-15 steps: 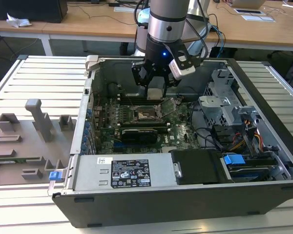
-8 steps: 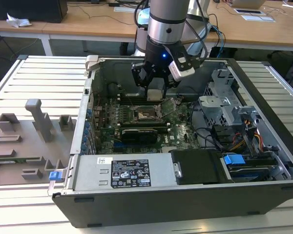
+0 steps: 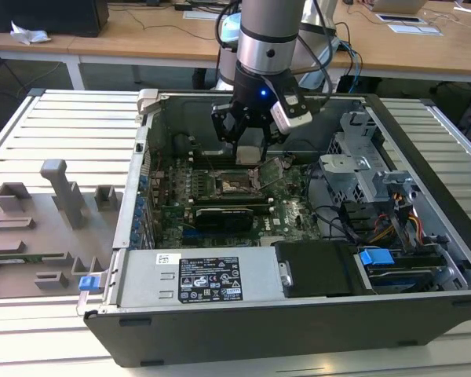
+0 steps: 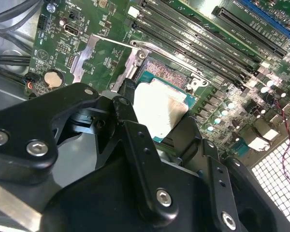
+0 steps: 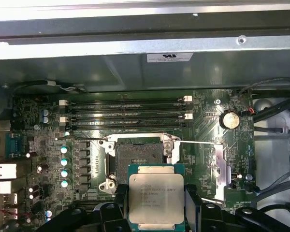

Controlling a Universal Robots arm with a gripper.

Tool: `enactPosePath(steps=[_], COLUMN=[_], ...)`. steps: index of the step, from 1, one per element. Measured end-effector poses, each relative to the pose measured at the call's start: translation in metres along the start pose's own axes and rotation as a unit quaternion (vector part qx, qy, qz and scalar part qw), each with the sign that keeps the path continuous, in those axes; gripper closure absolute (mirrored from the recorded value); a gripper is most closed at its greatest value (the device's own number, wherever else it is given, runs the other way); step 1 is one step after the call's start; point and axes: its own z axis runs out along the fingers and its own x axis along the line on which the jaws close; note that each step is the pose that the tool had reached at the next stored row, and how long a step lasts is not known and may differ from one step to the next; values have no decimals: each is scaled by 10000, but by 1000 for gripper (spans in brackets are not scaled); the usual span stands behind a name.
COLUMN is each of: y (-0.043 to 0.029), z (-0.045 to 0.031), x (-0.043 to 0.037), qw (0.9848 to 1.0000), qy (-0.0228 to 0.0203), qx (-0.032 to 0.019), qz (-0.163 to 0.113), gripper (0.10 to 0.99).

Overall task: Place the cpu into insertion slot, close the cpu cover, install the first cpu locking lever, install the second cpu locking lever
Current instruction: 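Place the cpu into insertion slot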

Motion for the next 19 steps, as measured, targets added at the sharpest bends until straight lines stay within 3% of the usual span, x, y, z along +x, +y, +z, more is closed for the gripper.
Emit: enactPosePath(steps=[19], y=[-4], z=[112], x=[-2], qw=[10000], qy=[0], qx=[4], qz=[0], gripper=[541])
